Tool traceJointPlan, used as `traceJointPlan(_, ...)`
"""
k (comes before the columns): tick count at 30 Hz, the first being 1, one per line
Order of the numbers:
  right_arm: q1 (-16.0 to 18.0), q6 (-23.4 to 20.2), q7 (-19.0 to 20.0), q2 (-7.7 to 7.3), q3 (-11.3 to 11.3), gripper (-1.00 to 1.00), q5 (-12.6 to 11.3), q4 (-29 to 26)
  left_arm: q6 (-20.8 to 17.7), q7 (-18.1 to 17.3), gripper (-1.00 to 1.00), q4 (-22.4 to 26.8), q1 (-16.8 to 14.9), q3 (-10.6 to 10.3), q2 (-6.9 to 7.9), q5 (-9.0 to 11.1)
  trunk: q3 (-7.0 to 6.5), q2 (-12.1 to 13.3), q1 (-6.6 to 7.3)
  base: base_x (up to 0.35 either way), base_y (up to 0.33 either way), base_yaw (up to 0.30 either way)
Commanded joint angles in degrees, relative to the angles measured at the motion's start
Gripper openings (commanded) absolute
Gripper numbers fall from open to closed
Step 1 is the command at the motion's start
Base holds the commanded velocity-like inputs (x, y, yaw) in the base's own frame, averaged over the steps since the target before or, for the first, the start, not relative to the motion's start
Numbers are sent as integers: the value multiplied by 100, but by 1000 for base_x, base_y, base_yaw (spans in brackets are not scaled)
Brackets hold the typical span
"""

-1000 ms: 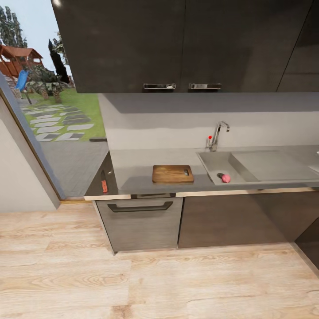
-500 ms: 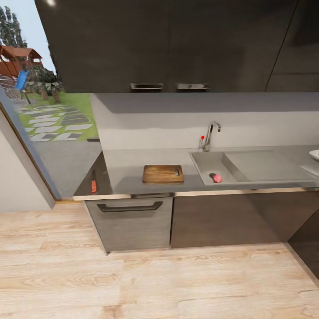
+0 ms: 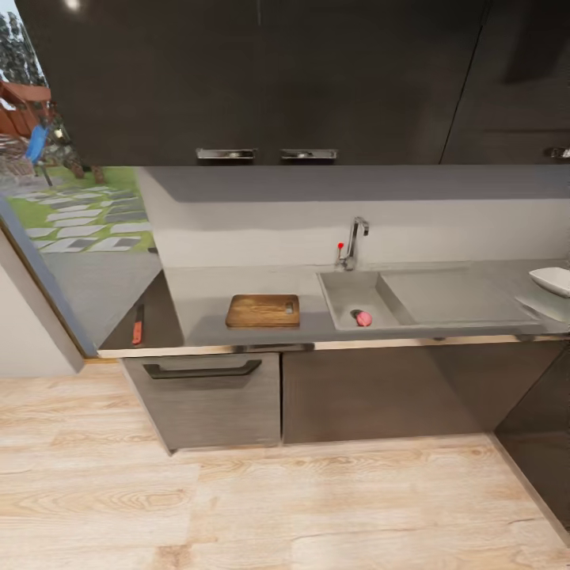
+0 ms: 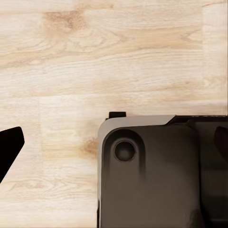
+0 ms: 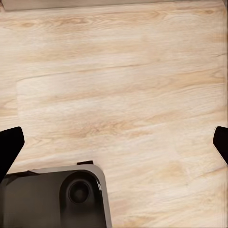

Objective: In the kitchen, take the Vidalia onion out of the sink, dice it on the chopping board with the paring knife, put the diced onion into the bowl on the countertop, then place both the paring knife and the chopping board into the sink.

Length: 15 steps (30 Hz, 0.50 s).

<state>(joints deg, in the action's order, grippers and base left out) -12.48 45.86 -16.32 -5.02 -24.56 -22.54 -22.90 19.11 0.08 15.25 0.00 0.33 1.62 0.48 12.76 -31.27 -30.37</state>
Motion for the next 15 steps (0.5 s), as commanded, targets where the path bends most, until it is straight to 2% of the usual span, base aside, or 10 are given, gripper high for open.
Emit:
traceJointPlan(1, 0, 0, -47, -7, -49, 100, -22, -13, 14, 1, 100, 4, 0, 2, 2, 5, 7, -7, -2, 0, -318, 0)
traceJointPlan(15, 2, 2, -47, -7, -48, 100, -22, -13, 12, 1, 100, 5, 0, 11, 5, 11, 7, -7, -2, 0, -318, 0)
